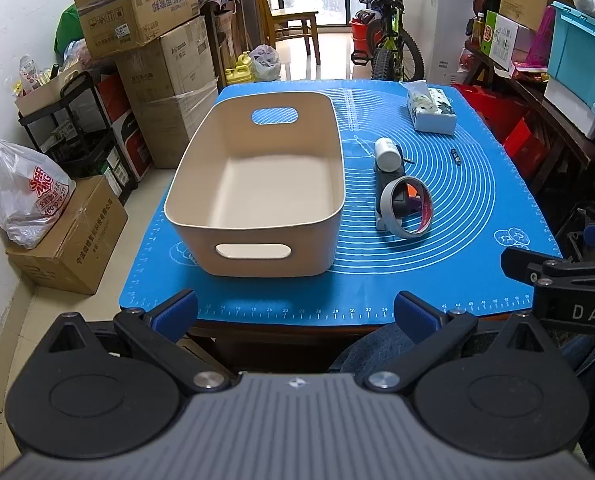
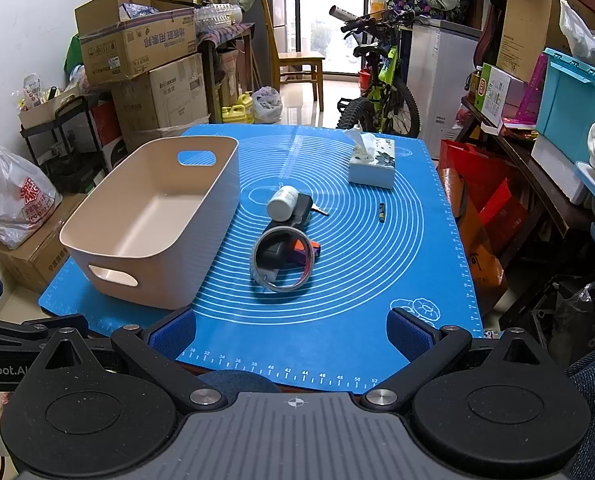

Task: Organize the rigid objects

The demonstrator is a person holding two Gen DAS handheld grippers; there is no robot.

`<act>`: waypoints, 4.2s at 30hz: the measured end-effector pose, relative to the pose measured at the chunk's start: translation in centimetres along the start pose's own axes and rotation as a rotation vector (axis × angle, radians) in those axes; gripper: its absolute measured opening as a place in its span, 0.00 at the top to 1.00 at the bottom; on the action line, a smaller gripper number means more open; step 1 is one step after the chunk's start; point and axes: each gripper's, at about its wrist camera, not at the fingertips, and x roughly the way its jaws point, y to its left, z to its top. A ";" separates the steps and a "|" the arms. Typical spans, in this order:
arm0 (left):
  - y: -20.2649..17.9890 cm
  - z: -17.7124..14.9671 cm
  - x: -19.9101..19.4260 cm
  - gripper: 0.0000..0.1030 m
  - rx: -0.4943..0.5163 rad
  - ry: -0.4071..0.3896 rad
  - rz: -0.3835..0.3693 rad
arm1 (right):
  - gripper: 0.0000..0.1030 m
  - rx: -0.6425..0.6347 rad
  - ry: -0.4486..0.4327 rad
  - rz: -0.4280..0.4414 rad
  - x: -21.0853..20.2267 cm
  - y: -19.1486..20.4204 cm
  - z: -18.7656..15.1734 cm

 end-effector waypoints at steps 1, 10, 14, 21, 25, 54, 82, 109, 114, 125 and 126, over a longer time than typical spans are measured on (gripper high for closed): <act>0.1 -0.1 0.1 0.00 0.000 0.001 0.001 | 0.02 0.000 0.000 0.001 0.0 0.0 0.0; 0.0 0.0 0.1 0.00 0.002 0.003 0.005 | 0.02 0.002 -0.002 0.003 -0.1 0.0 0.0; 0.1 0.0 0.2 0.00 0.001 0.006 0.006 | 0.02 0.003 -0.004 0.004 -0.2 -0.1 0.0; 0.3 0.1 0.0 0.00 0.000 0.008 0.008 | 0.02 0.001 -0.005 0.004 -0.2 -0.1 0.0; 0.5 0.1 0.0 0.00 -0.002 0.011 0.011 | 0.02 0.003 -0.005 0.005 -0.2 -0.1 0.0; 0.3 0.0 0.1 0.00 0.000 0.011 0.015 | 0.02 0.001 -0.004 0.004 -0.3 -0.1 -0.1; 5.4 4.1 3.5 0.00 -0.003 -0.027 0.045 | 0.02 -0.029 0.000 -0.004 1.9 2.0 4.1; 12.8 8.5 16.1 0.16 -0.012 0.156 0.053 | 0.02 0.067 0.159 -0.086 16.2 1.4 7.5; 13.4 8.6 17.9 0.31 -0.062 0.245 0.059 | 0.02 0.061 0.206 -0.099 18.3 0.9 6.6; 14.0 8.5 18.7 0.80 -0.073 0.288 0.042 | 0.02 0.170 0.254 -0.024 21.7 -0.5 5.6; 14.0 8.6 18.7 0.82 -0.074 0.289 0.035 | 0.02 0.180 0.252 -0.013 22.0 -0.5 5.6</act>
